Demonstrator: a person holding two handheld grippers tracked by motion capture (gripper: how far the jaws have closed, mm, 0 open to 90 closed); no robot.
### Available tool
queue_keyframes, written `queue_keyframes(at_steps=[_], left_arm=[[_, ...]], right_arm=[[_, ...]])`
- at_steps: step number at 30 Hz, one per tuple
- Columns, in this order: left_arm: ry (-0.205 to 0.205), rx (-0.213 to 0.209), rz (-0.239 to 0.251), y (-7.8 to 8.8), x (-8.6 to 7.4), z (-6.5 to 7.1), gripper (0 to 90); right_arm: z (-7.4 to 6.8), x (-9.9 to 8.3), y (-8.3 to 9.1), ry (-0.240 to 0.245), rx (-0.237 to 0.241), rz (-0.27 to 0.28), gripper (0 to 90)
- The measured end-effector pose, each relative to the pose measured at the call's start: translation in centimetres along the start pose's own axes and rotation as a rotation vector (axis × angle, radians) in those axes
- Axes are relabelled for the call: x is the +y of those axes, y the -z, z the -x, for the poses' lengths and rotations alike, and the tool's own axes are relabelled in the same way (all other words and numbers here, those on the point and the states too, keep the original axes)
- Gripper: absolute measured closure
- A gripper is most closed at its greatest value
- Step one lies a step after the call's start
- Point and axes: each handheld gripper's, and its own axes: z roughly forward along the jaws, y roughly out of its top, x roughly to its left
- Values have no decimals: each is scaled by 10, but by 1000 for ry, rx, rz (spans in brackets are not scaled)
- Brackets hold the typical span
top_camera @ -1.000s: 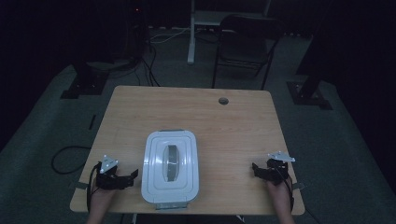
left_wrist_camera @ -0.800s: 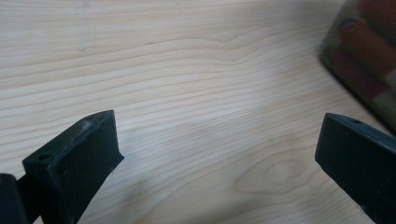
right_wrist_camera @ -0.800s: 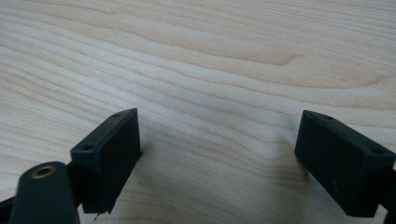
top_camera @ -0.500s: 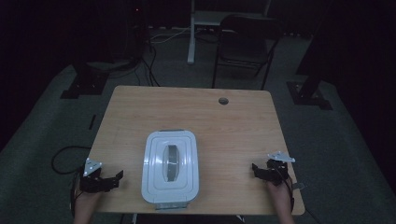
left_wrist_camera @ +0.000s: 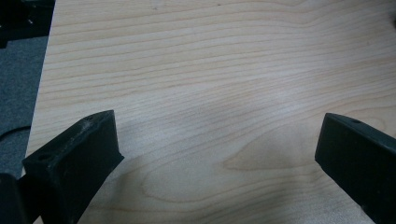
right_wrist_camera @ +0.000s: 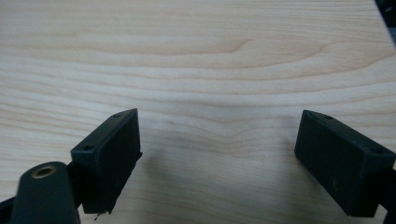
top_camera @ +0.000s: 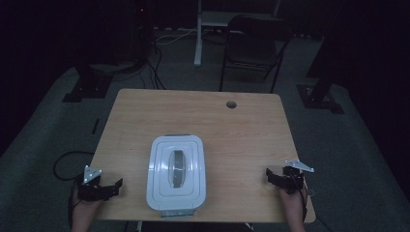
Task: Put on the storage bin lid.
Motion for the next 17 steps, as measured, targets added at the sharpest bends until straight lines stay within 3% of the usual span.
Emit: queue_keyframes(at_steps=[2, 3, 10, 17], left_arm=[[2, 9, -15, -1, 0, 0, 5], [1, 11, -20, -1, 0, 0, 5], [17, 55, -90, -6, 1, 1, 6], [24, 67, -91, -6, 1, 1, 6]], right_arm=[[-4, 0, -1, 50, -42, -13, 133], [-5, 0, -1, 54, -47, -13, 133], [-1, 1, -2, 11, -64, -18, 126], [-1, 1, -2, 9, -67, -19, 125]])
